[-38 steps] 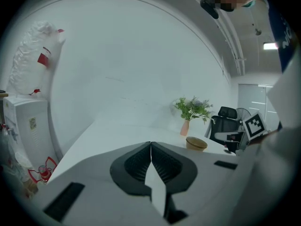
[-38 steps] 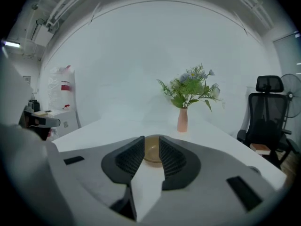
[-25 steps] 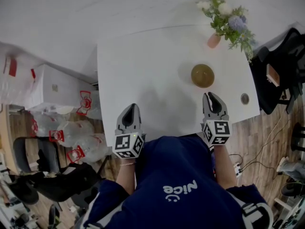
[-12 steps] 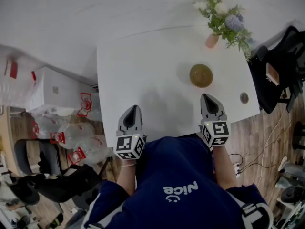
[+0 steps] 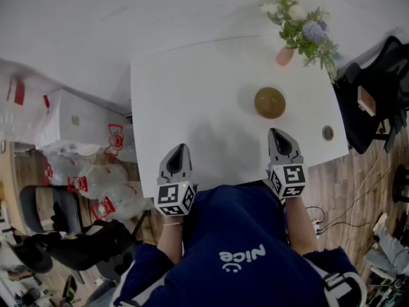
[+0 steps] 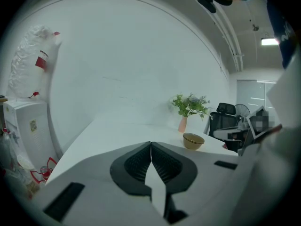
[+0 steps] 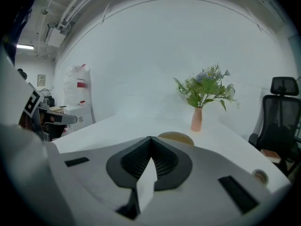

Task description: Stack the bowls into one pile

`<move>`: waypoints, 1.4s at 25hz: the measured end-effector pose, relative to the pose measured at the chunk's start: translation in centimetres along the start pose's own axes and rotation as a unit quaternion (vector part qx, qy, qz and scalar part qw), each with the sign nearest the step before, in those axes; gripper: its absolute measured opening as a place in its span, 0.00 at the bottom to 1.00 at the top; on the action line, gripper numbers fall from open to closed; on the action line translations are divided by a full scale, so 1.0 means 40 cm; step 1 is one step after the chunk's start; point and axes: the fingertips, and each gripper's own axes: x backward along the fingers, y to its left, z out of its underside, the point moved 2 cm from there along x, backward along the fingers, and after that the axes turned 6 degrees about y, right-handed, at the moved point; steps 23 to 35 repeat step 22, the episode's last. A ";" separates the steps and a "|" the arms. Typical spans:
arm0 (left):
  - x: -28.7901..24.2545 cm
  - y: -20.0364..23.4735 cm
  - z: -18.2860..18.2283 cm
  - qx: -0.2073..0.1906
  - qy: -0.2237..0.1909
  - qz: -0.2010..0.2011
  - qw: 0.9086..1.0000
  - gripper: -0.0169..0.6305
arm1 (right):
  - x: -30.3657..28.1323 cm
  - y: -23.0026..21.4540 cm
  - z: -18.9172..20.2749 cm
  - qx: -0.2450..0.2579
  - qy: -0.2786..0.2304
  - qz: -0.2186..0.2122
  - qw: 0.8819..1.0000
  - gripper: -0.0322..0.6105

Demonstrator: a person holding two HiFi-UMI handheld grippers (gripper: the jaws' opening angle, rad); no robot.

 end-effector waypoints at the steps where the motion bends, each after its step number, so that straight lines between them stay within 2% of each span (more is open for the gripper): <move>1: 0.001 0.000 0.000 0.001 0.000 0.000 1.000 0.05 | -0.001 0.000 0.001 0.001 0.001 -0.001 1.000 0.08; 11: 0.006 -0.005 0.008 0.001 0.004 -0.001 1.000 0.05 | -0.014 -0.003 0.005 0.003 0.005 -0.009 1.000 0.08; 35: 0.008 0.007 0.001 0.002 -0.001 -0.010 1.000 0.05 | -0.021 -0.022 0.006 0.005 0.009 0.002 1.000 0.08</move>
